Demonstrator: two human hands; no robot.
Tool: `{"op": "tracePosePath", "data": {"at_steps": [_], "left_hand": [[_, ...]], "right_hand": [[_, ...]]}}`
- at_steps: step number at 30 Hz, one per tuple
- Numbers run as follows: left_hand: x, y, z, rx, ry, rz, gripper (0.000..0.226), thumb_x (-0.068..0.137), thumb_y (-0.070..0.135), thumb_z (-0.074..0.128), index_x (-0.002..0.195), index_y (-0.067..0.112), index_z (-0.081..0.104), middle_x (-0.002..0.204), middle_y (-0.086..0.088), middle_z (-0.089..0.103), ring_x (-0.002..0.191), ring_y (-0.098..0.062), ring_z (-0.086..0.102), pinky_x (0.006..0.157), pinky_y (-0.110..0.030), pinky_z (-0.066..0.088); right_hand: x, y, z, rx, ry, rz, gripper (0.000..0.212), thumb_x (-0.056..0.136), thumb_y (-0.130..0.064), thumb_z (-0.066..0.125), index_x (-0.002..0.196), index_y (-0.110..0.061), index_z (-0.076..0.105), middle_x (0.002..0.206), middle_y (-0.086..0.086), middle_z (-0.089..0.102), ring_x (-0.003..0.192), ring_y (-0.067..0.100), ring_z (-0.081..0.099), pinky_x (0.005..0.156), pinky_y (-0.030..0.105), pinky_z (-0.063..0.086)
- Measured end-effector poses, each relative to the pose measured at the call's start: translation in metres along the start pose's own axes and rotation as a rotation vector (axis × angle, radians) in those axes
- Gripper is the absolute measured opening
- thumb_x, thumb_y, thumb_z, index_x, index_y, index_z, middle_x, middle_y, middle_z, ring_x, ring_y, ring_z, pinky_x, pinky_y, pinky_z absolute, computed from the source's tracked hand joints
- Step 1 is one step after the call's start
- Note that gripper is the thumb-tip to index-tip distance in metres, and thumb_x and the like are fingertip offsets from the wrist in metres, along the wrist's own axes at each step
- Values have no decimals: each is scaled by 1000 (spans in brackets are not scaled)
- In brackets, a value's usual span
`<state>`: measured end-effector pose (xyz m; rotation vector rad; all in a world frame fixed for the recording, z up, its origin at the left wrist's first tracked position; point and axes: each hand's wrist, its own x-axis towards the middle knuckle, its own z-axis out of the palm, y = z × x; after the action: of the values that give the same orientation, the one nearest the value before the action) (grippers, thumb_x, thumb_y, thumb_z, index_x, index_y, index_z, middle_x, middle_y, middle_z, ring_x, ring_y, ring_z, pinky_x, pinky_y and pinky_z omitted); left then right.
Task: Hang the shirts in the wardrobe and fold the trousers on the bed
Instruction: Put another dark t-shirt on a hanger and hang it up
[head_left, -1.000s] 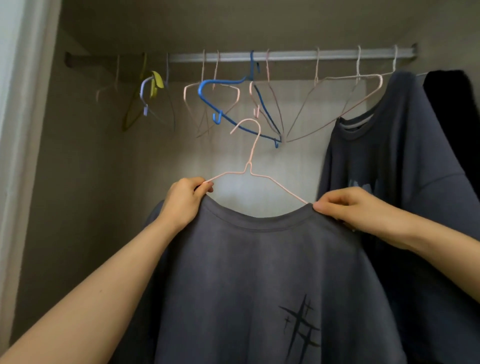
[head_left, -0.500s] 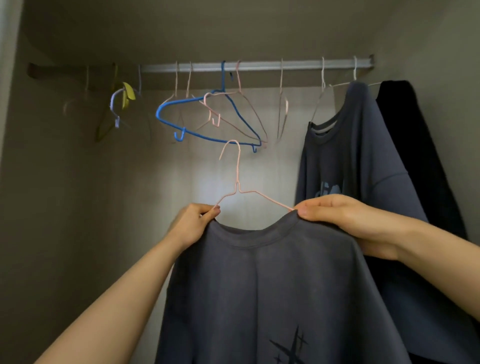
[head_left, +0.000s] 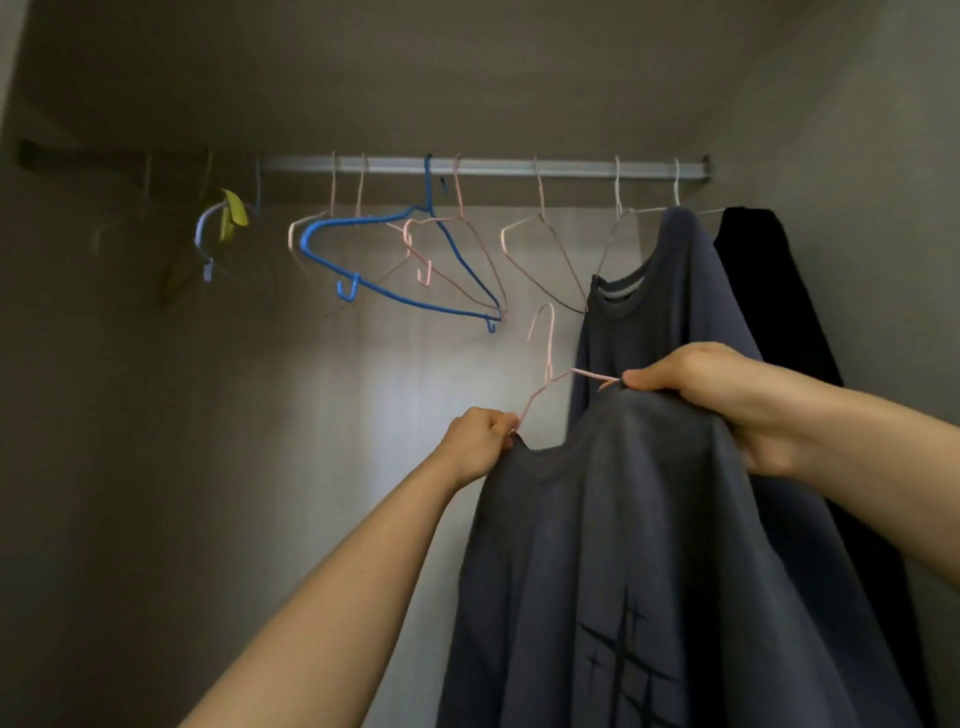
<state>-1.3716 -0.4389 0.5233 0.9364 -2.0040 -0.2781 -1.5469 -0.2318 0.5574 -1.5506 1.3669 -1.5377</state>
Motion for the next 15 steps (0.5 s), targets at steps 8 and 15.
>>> {"op": "tracePosePath", "data": {"at_steps": [8,15], "left_hand": [[-13,33,11,-251,-240,130,45,103,49,38,131,24,60,124,5,63,105,-9,64,79,-19,54],[-33,81,-6,-516,-324,262,69,82,76,50,142,43,45,132,22,57,116,-4,61,94,-26,51]], "right_hand": [[28,-27,3,-76,231,-165,14,96,-11,57,109,-4,57,84,12,62,59,18,65,37,18,45],[69,-51,12,-170,329,-293,23,97,-14,51,118,-6,47,110,21,60,96,31,63,86,46,56]]}}
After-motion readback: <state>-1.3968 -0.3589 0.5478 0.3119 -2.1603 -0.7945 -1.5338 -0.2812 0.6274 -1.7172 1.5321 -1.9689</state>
